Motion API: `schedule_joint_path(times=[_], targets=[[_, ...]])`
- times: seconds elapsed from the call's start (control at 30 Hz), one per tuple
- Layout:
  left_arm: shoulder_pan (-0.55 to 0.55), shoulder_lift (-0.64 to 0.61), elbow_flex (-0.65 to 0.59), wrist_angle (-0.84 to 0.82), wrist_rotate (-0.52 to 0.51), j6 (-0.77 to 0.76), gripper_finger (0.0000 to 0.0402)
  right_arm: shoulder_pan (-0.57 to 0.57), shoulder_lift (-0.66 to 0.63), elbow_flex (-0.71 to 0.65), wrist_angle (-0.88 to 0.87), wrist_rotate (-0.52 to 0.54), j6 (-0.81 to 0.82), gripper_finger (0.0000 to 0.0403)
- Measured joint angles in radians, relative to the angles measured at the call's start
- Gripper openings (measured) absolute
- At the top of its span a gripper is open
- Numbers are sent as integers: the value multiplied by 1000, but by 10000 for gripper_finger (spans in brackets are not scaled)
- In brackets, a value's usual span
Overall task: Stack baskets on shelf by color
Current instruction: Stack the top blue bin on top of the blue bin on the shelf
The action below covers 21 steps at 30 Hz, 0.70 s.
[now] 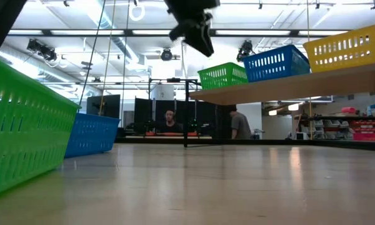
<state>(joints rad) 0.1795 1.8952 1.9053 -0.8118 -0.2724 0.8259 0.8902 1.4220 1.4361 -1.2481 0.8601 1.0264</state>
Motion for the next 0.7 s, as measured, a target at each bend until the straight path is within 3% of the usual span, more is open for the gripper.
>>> schedule_joint_path(times=[0.13,0.23,0.5,0.7], targets=[[-51,-55,0,-7,-93,-61,153,0,0,0,-2,0,0,109],[-90,-100,0,-58,-125,-188,167,1,0,0,-2,0,3,109],[-209,-150,1,-403,-25,-585,175,28,0,0,-2,2,33,109],[-329,-149,-38,-614,-18,-801,168,31,0,-17,29,3,45,109]])
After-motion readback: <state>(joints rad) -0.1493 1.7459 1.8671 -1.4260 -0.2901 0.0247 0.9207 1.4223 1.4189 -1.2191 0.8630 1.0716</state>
